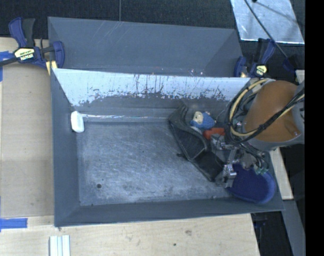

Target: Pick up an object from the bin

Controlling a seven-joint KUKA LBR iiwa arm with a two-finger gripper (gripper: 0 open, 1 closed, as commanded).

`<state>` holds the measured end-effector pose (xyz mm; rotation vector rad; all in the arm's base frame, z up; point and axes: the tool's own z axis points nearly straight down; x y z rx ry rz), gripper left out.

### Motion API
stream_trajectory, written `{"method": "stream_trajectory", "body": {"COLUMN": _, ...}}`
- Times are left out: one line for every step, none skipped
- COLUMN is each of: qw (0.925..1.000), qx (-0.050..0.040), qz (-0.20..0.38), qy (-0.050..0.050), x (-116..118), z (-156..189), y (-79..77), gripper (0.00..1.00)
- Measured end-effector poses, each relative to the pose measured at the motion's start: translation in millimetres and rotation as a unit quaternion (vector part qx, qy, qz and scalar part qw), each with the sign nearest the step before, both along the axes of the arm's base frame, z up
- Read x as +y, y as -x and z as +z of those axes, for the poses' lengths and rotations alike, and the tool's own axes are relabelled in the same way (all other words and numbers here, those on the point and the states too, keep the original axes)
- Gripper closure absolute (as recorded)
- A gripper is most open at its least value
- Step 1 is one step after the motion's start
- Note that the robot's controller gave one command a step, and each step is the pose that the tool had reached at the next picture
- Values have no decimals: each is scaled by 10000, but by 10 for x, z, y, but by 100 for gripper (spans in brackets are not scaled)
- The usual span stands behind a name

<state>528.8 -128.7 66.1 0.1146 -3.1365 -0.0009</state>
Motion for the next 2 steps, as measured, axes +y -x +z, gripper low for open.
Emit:
{"method": "stream_trajectory", "body": {"qw": 10000, "qx": -41, "qz": 15, "qy": 2, "x": 10, "z": 48, "y": -25, "gripper": 100}}
{"method": "stream_trajectory", "body": {"qw": 9999, "qx": -78, "qz": 146, "qy": 18, "x": 13, "z": 1718, "y": -163, "gripper": 100}}
